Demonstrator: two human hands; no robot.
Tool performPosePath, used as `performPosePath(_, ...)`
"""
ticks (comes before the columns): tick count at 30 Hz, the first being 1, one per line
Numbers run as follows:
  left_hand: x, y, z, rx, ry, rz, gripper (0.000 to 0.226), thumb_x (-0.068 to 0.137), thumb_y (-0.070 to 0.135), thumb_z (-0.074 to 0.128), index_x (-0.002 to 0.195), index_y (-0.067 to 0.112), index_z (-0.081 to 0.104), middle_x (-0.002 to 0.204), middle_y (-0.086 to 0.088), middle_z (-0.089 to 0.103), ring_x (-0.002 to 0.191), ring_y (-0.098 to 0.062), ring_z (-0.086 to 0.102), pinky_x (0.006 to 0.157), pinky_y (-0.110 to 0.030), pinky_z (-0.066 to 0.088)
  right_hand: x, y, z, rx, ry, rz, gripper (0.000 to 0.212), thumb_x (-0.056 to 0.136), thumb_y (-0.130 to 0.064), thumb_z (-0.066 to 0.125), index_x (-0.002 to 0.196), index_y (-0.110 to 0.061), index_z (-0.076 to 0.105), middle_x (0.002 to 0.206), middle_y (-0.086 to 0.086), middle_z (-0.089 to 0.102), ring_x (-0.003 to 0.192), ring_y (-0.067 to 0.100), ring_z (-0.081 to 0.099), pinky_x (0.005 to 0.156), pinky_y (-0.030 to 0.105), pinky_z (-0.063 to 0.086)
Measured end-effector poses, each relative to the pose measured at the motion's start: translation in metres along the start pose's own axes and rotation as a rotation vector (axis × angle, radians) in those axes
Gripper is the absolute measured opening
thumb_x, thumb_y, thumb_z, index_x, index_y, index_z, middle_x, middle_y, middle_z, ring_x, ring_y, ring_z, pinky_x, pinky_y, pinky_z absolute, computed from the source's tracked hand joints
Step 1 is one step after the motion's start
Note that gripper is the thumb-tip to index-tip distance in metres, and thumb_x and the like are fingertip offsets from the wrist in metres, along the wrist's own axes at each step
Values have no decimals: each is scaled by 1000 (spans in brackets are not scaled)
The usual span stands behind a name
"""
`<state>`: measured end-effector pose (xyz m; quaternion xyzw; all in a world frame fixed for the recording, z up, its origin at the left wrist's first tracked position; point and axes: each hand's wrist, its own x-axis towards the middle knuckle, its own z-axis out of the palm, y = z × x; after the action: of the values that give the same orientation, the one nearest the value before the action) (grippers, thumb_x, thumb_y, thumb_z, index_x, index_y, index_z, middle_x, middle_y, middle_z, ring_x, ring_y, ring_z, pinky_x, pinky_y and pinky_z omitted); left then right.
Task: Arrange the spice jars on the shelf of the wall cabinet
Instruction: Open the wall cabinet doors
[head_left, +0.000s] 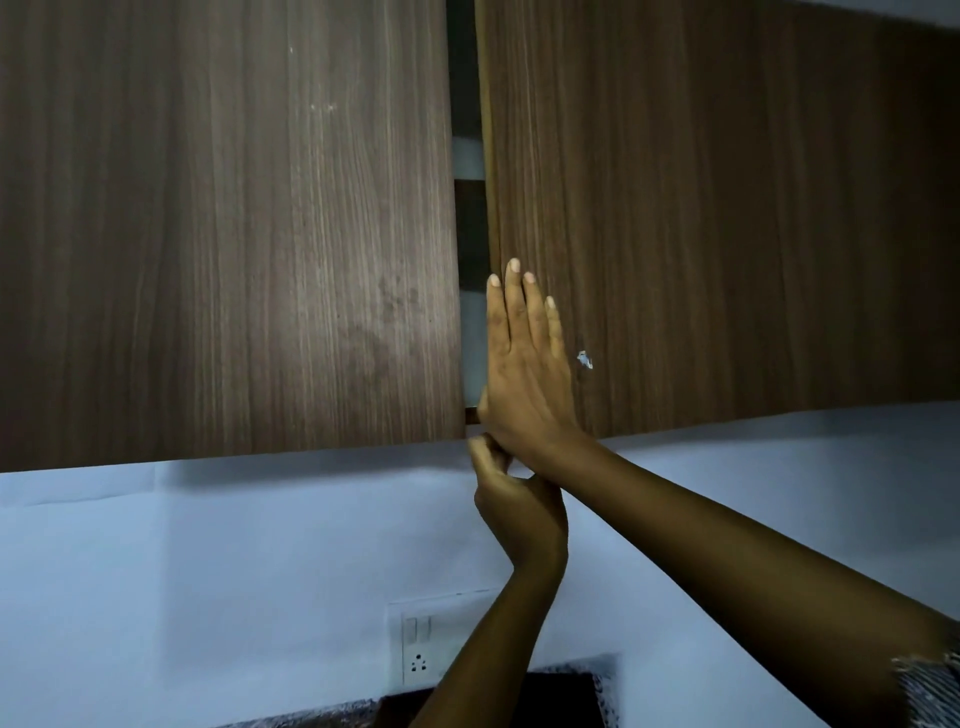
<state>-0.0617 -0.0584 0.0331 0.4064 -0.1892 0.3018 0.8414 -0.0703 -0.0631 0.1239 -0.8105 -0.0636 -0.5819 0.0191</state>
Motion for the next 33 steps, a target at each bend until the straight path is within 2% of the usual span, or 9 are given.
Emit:
performPosePath(5, -14, -7, 1, 208, -144, 134, 17, 92, 24, 53, 104, 20, 64, 82, 14, 67, 81, 9, 63, 71, -10, 49, -10, 6, -30, -17, 34, -6, 89, 79, 5, 44, 147, -5, -12, 156, 13, -19, 144, 26, -17, 119, 37, -6)
performPosePath(7, -26, 0, 7, 146, -203, 88, 42, 81, 6, 66, 121, 9, 54, 99, 13, 61, 86, 21, 54, 73, 2, 41, -17, 9, -46, 10, 31, -17, 89, 76, 7, 41, 147, -4, -10, 156, 14, -19, 144, 25, -18, 120, 38, -4)
performPosePath(12, -57, 28, 27, 71, -280, 194, 52, 65, 55, 49, 116, 45, 43, 94, 5, 69, 85, -19, 68, 66, -44, 57, -33, 22, -91, 104, 73, -73, 89, 73, 15, 39, 148, -5, -5, 148, 3, -29, 144, 22, -18, 120, 31, 3)
performPosePath(18, -89, 32, 49, 221, -446, 359, 57, 71, 44, 55, 124, 51, 37, 97, 11, 65, 85, -13, 66, 65, -23, 53, -53, 46, -138, 161, 84, -87, 89, 74, 19, 41, 149, -7, 0, 150, 4, -25, 144, 20, -19, 110, 7, -5)
performPosePath(22, -110, 25, 77, 197, -623, 237, 46, 86, 43, 57, 122, 14, 54, 116, -4, 64, 109, -20, 60, 92, -29, 50, -65, 64, -170, 24, 95, -106, 84, 75, 16, 44, 148, -3, 6, 152, 9, -18, 145, 27, -14, 120, 30, 6)
performPosePath(24, -118, 29, 88, 203, -699, 206, 96, 75, 85, 24, 126, 8, 51, 124, -8, 59, 116, -20, 55, 99, -31, 46, -69, 70, -181, -80, 75, -104, 82, 76, 11, 44, 147, -3, 6, 152, 11, -16, 145, 29, -15, 120, 36, 2)
performPosePath(26, -124, 25, 98, 207, -744, 206, 113, 65, 93, 14, 130, 7, 47, 130, -8, 55, 121, -19, 51, 103, -36, 44, -73, 75, -192, -172, 54, -101, 81, 77, 6, 44, 147, -5, 5, 151, 9, -19, 144, 29, -18, 120, 36, -6)
performPosePath(30, -143, 22, 118, 216, -740, 277, 100, 75, 85, 22, 136, 9, 44, 137, -6, 52, 124, -17, 51, 100, -34, 48, -84, 94, -218, -448, 47, -54, 72, 86, -11, 44, 149, -10, 11, 153, 10, -18, 144, 28, -18, 118, 37, -12)
performPosePath(33, -160, 24, 141, 258, -720, 522, 73, 90, 42, 55, 150, 21, 18, 156, 5, 25, 141, -12, 29, 108, -29, 39, -96, 113, -242, -613, 64, -6, 66, 85, -28, 26, 148, -9, 20, 157, 16, -3, 146, 28, -7, 118, 49, 1)
